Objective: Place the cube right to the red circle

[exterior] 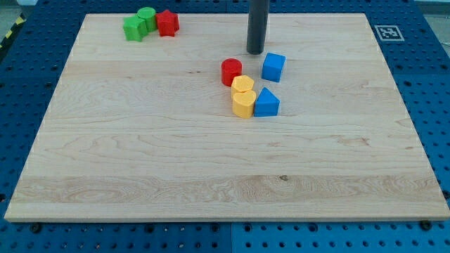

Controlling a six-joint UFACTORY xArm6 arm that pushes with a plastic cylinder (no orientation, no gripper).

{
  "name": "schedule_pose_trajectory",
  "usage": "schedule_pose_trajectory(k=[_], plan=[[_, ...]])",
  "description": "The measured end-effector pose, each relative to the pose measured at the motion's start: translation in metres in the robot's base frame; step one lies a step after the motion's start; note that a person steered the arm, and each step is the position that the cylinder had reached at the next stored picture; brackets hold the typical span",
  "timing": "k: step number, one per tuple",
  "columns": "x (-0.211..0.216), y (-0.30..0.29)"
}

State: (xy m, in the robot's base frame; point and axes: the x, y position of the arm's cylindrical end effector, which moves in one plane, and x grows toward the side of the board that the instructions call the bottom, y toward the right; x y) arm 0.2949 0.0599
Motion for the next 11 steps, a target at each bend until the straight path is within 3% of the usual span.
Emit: schedule_pose_trajectory(k=[3,6,9,11], plan=[[0.06,0.083],[0.062,0.021],[0.013,0.0],[0.031,-0.008]])
